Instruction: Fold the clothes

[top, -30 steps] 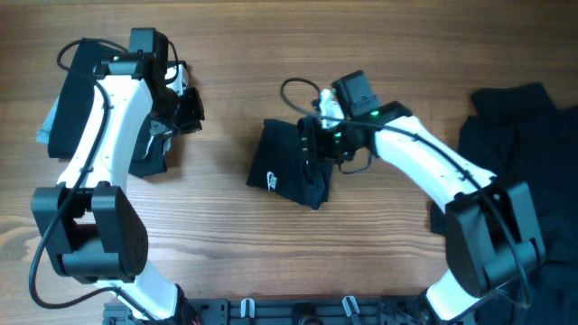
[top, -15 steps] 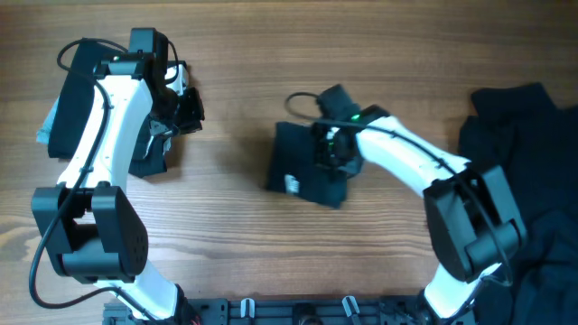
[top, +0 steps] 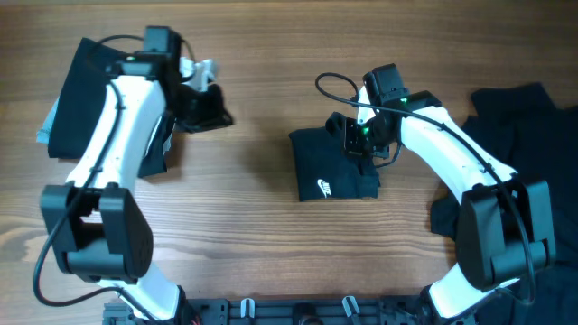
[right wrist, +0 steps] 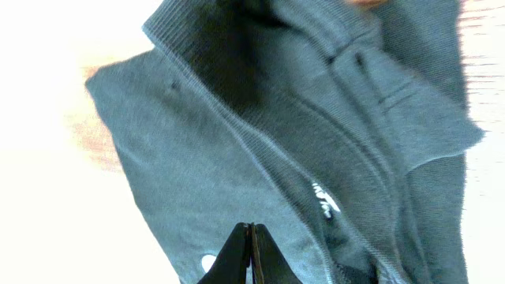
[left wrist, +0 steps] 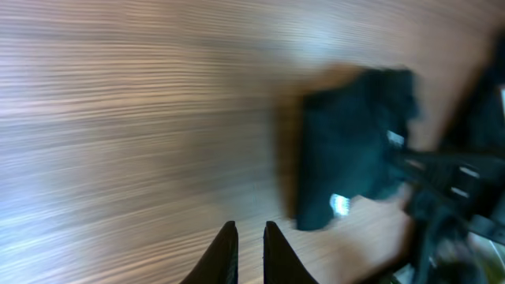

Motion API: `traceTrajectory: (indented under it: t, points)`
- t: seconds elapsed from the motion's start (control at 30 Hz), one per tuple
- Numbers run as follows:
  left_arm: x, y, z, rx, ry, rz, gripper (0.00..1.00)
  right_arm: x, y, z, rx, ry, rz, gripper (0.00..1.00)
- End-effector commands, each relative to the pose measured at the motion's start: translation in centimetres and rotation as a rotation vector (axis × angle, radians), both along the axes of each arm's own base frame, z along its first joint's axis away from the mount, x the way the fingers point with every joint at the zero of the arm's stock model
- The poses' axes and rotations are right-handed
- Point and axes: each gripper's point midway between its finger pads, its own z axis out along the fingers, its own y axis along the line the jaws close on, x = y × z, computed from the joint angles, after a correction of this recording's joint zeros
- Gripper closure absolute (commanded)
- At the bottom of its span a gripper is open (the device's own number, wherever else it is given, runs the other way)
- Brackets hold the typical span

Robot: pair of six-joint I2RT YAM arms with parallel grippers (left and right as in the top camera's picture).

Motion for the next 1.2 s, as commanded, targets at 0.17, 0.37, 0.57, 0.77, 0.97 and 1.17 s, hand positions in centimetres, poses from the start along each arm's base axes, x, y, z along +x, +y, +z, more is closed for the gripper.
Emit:
traceTrajectory:
  t: [0.17, 0.37, 0.57, 0.77, 0.97, 1.17]
  points:
    - [-4.5, -10.8, -3.2, -0.205, 0.076, -0.108, 0.95, 0.2, -0.9, -2.0, -0.06, -0.041, -0.079, 0.92]
    - [-5.8, -13.1, -8.7, -0.149, 0.085, 0.041, 0.96, 1.6, -2.2, -2.4, -0.127, -0.104, -0.139, 0.96]
    - [-5.9, -11.5, -12.0, 0.037, 0.054, 0.198, 0.96, 5.7, -10.1, -0.5, -0.356, -0.216, -0.418, 0.95]
    - [-5.7, -11.2, -12.0, 0.044, 0.048, 0.206, 0.93, 4.0, -6.5, 1.2, -0.079, -0.179, -0.106, 0.83]
    - [-5.0, -11.9, -10.1, -0.057, 0.02, 0.154, 0.86, -2.8, -2.3, 1.1, 0.114, 0.007, 0.141, 0.75]
    - [-2.4, -9.7, -3.9, -0.191, -0.125, 0.117, 0.58, -5.9, -7.7, -5.6, -0.22, 0.147, -0.174, 0.75]
